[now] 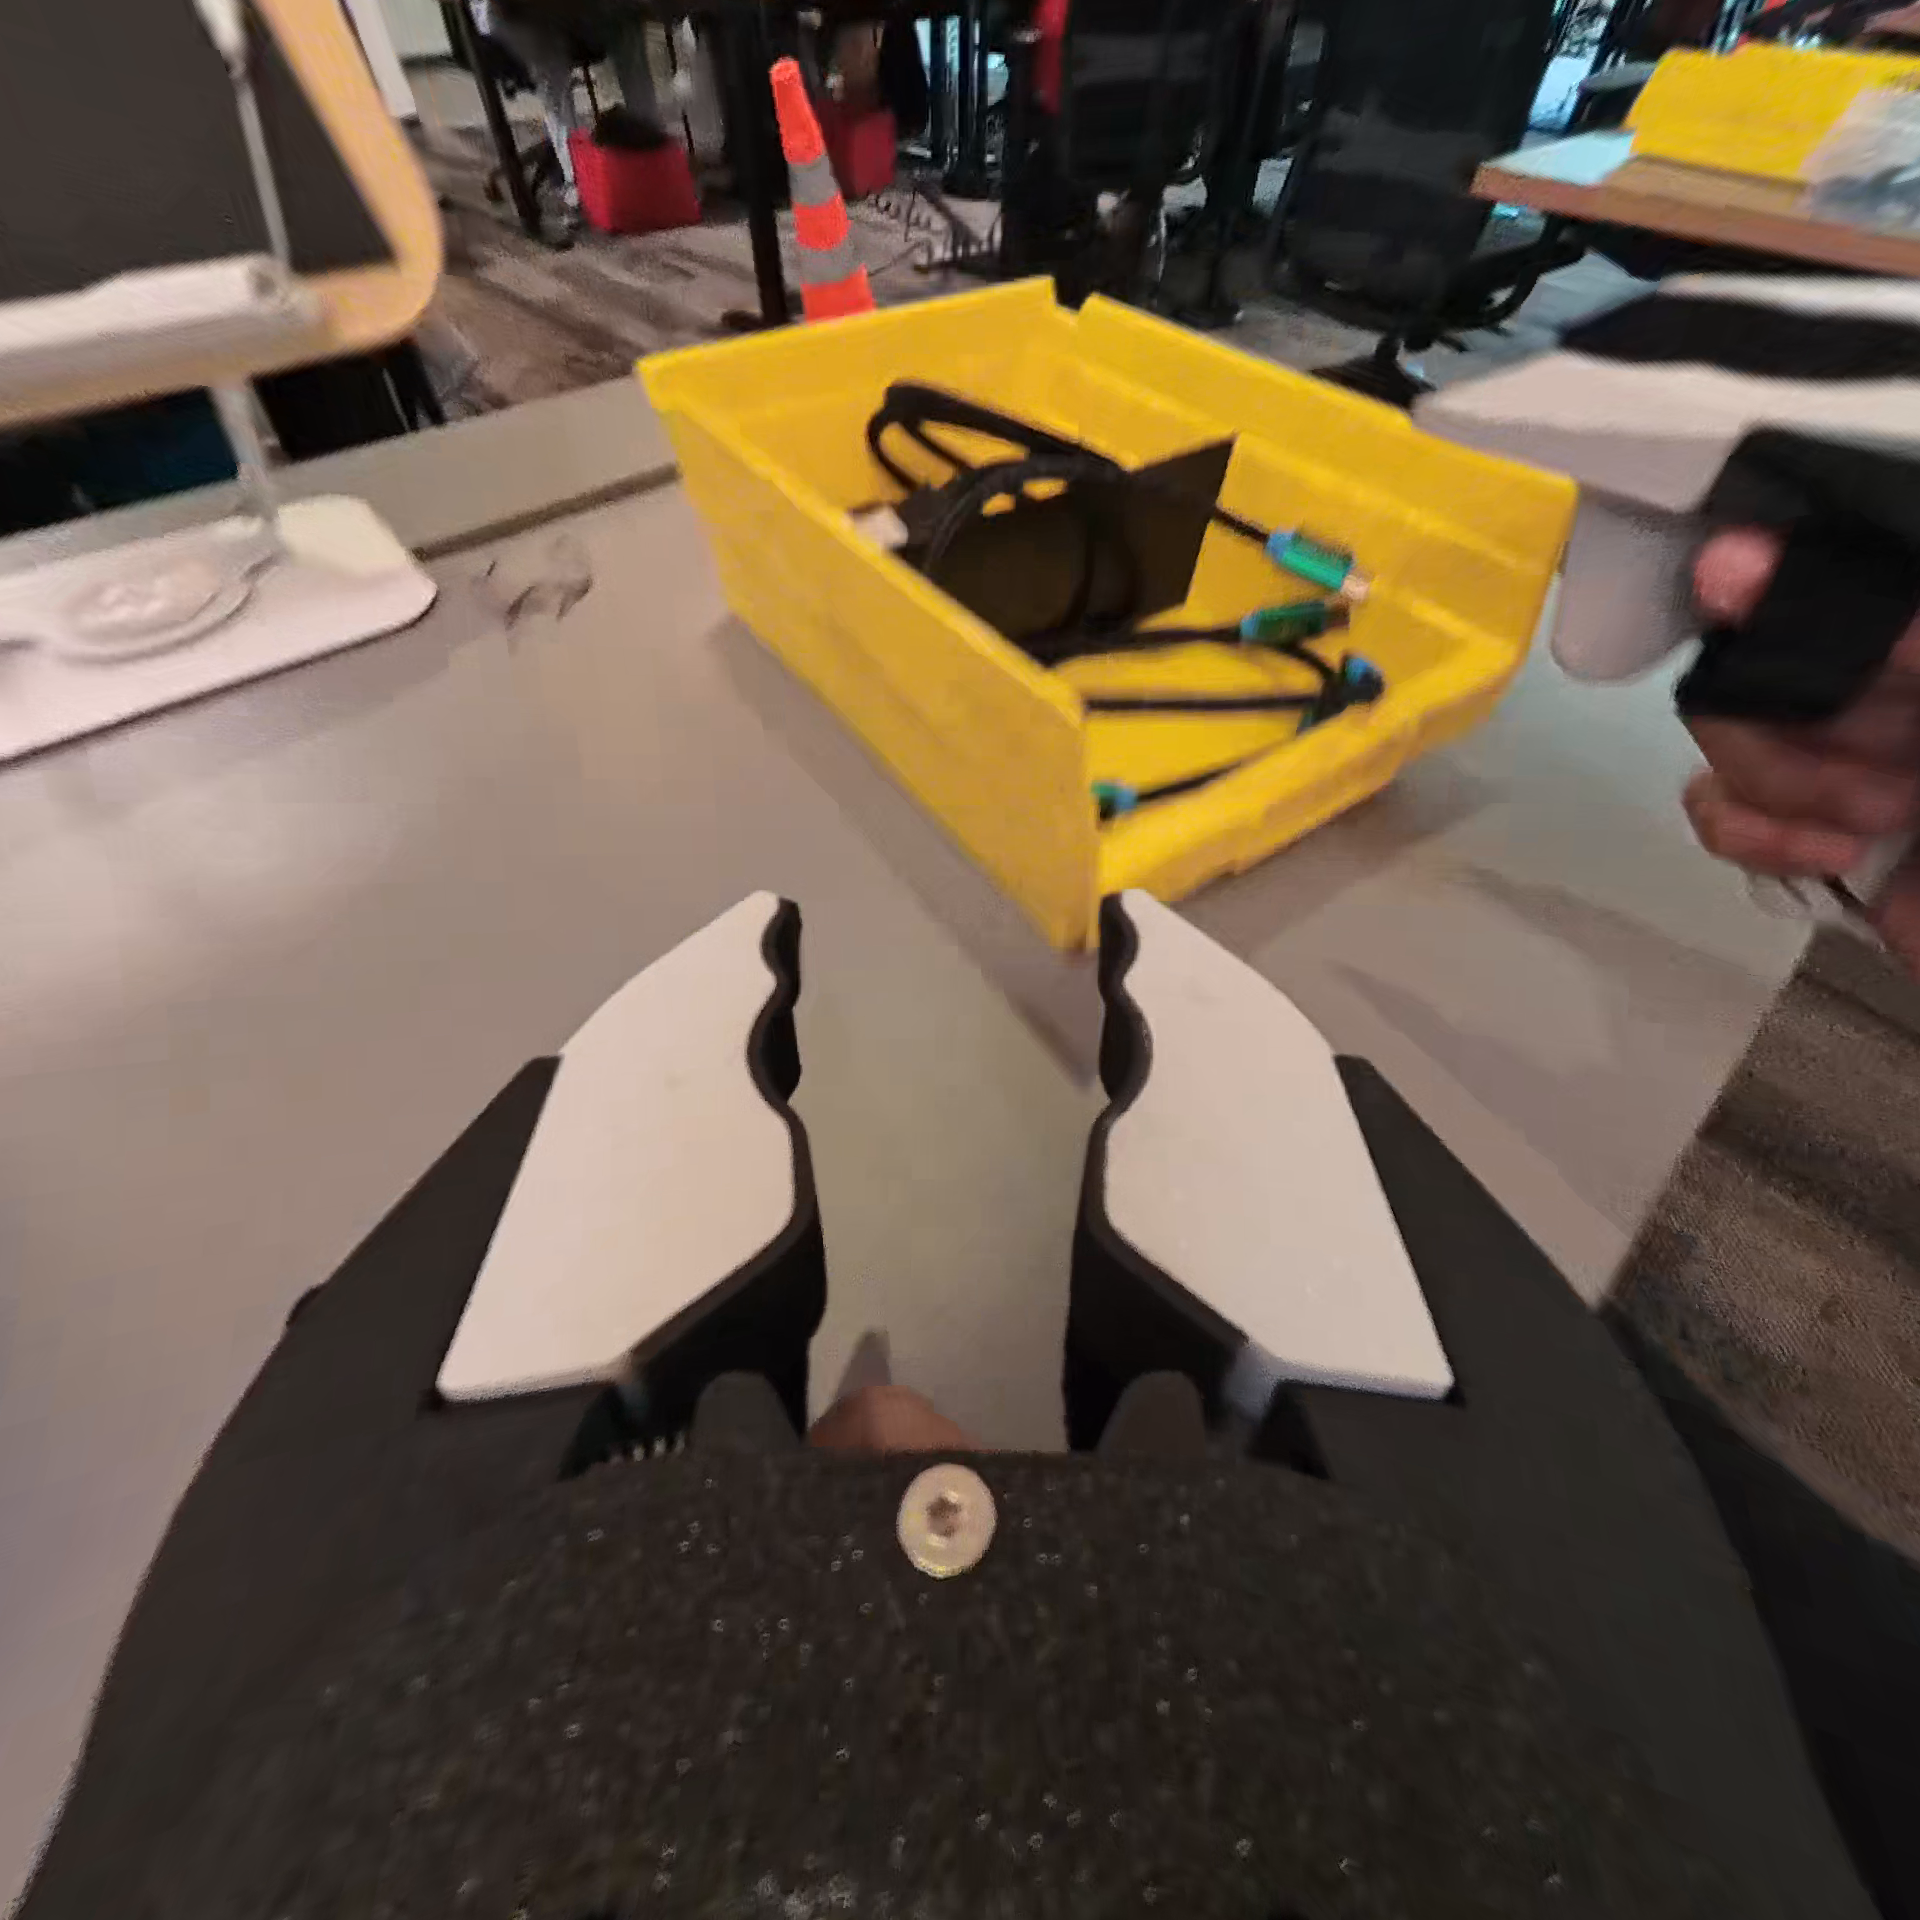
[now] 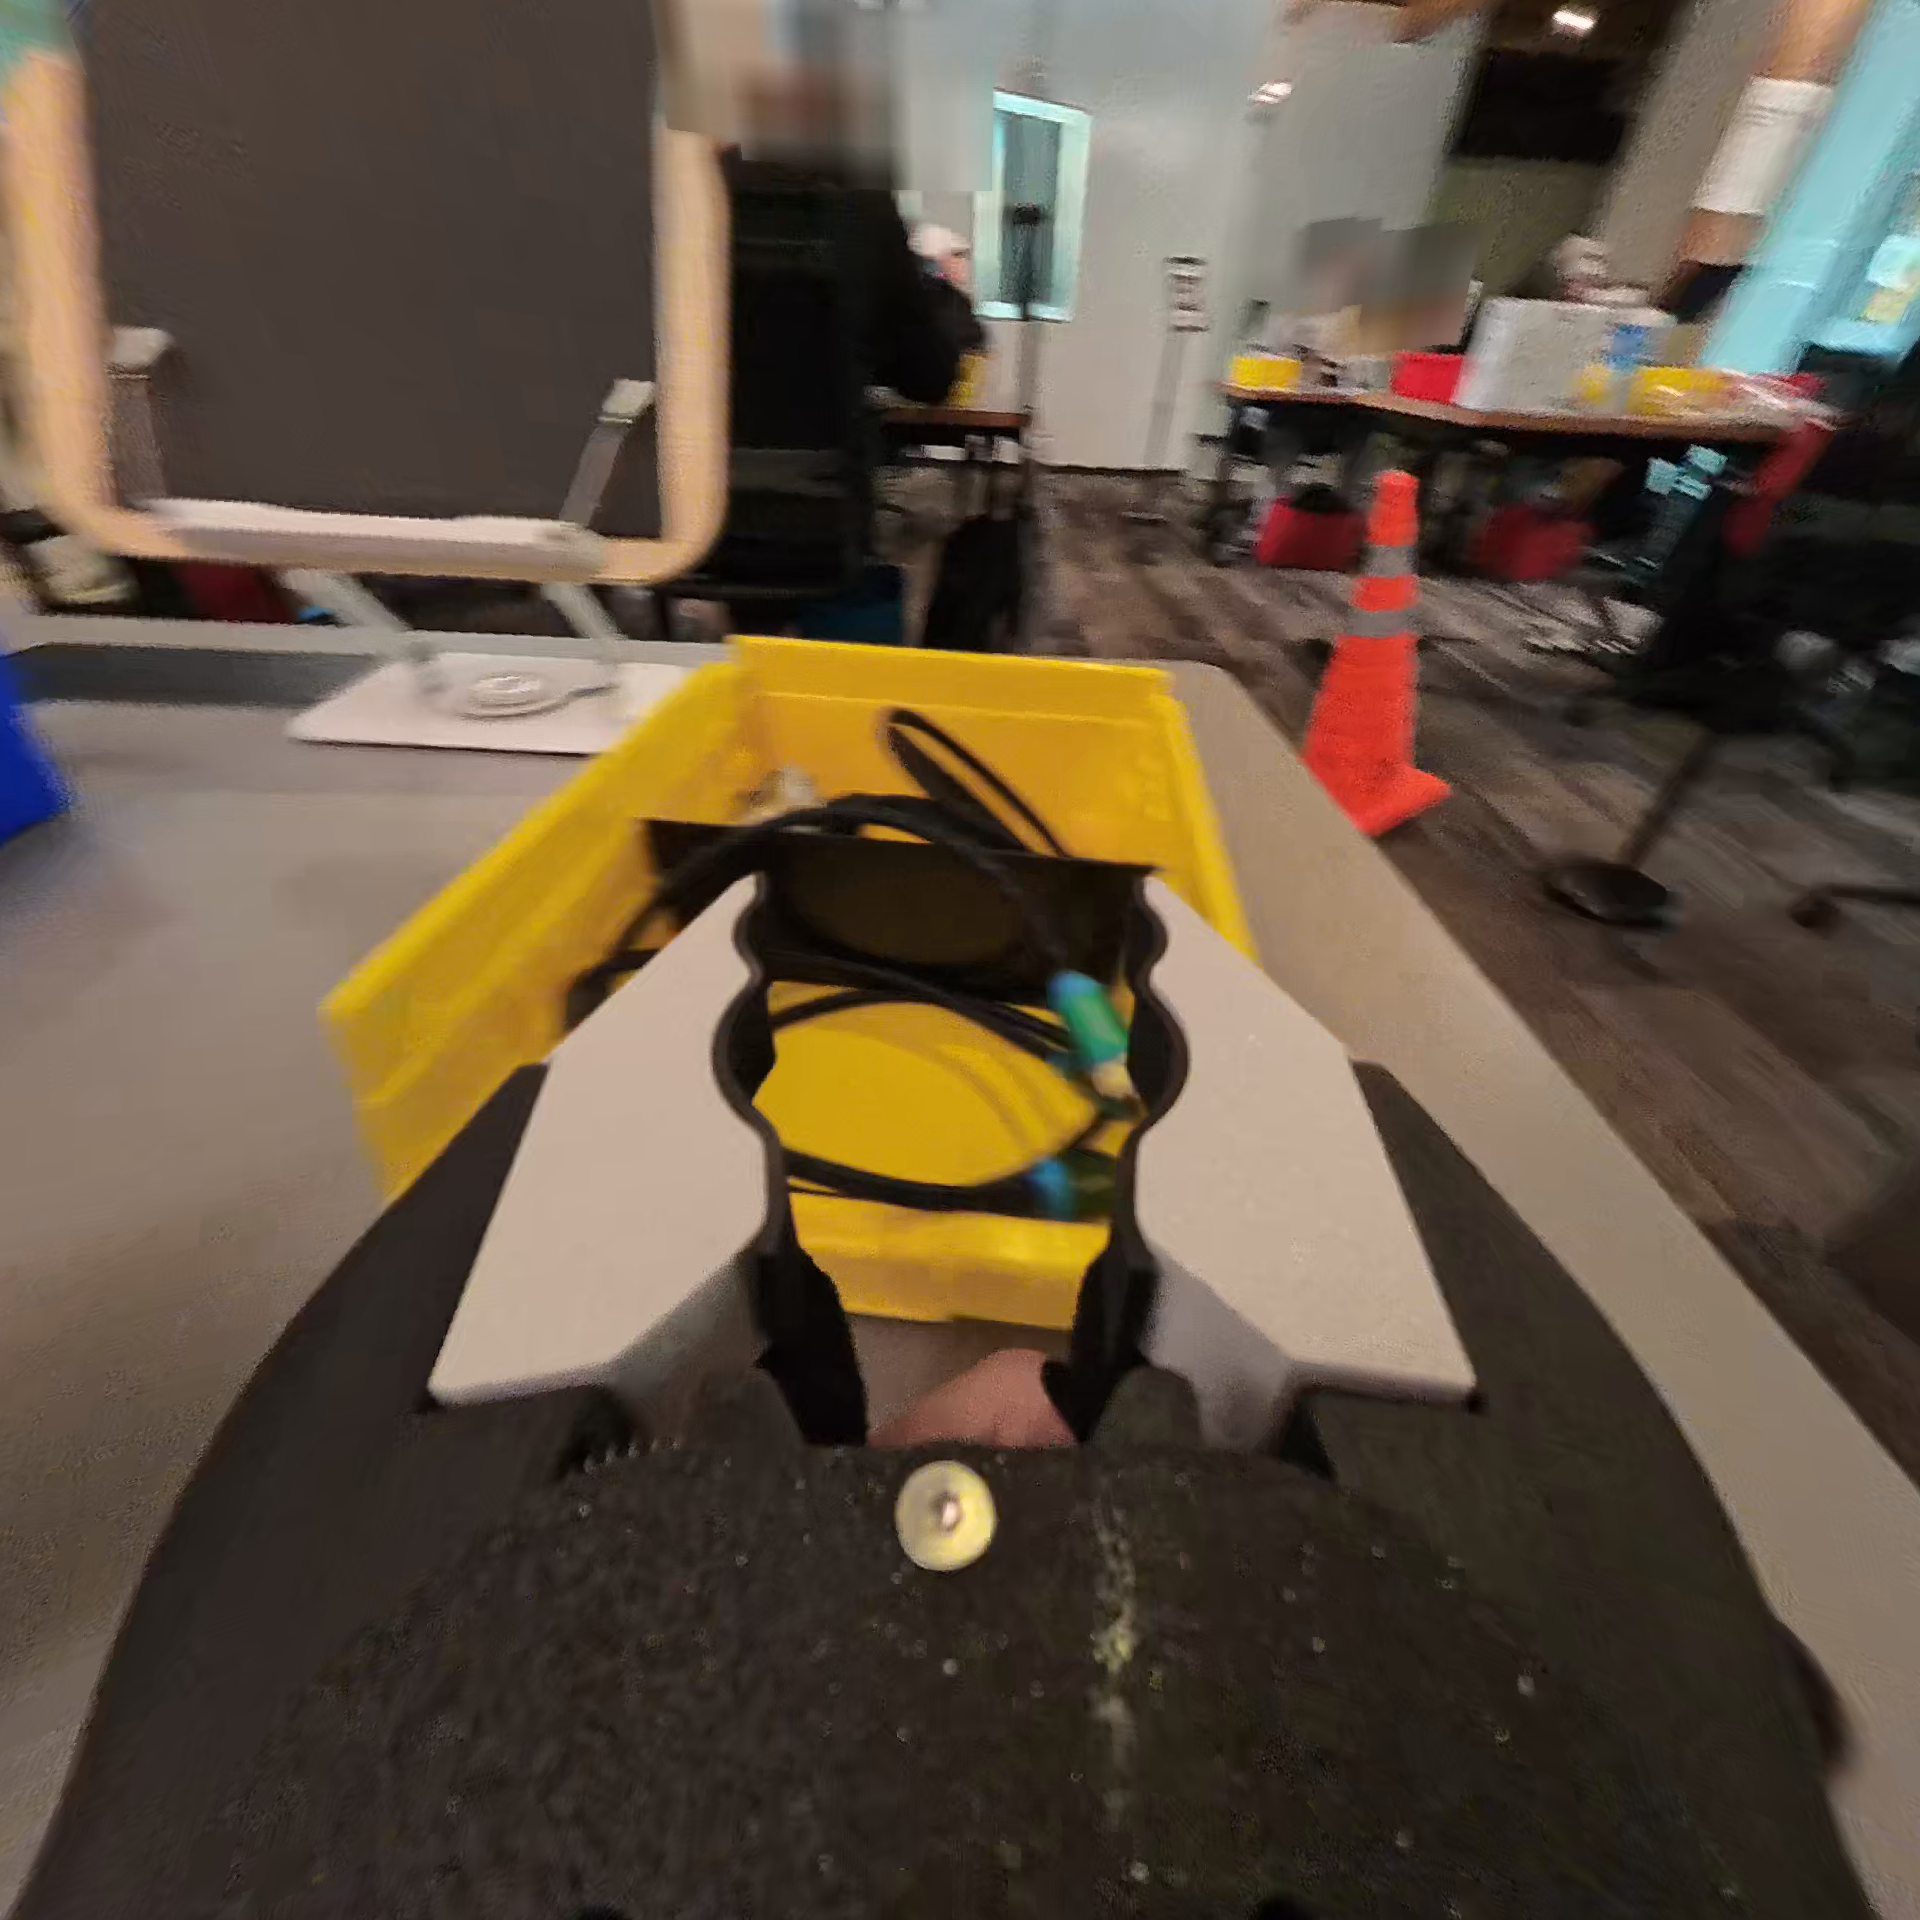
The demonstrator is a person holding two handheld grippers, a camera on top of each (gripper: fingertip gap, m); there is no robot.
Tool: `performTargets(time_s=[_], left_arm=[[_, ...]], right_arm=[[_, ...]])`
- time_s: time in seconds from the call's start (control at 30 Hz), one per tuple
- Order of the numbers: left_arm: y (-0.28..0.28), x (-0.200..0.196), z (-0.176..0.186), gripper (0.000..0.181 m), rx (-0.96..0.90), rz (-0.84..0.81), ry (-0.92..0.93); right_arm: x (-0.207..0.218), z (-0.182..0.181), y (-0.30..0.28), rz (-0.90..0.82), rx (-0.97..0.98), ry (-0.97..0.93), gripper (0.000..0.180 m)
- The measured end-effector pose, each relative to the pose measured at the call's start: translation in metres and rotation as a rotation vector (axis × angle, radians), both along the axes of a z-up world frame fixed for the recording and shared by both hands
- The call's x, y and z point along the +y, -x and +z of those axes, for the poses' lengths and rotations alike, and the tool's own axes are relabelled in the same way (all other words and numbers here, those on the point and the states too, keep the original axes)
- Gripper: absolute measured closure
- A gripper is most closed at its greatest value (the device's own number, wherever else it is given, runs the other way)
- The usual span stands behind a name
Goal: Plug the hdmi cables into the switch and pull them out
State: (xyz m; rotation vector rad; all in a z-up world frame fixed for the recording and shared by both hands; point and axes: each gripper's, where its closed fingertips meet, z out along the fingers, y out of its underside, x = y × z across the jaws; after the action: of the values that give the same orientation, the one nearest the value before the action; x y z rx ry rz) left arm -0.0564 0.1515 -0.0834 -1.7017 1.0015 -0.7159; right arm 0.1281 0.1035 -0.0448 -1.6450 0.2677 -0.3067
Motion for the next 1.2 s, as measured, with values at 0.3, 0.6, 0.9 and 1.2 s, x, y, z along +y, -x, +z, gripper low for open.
performTargets(time_s=[0.3,0.6,0.9,1.2], left_arm=[[-0.09,0.045,-0.036,0.144,0.091,0.121,0.085],[-0.064,0.061,-0.026,0.175,0.133,0.304,-0.023],[0.063,0.082,0.009,0.175,0.093,0.435,-0.124],[0.15,0.127,-0.035,0.173,0.186,0.455,0.032]], right_arm=[[0.015,-0.086,-0.068,-0.002,0.319,0.217,0.107],[0.016,-0.079,-0.051,-0.081,0.25,0.265,0.176],[0.046,-0.038,0.067,0.026,0.163,0.152,0.176],[0.112,-0.078,0.155,0.134,0.133,0.304,0.175]])
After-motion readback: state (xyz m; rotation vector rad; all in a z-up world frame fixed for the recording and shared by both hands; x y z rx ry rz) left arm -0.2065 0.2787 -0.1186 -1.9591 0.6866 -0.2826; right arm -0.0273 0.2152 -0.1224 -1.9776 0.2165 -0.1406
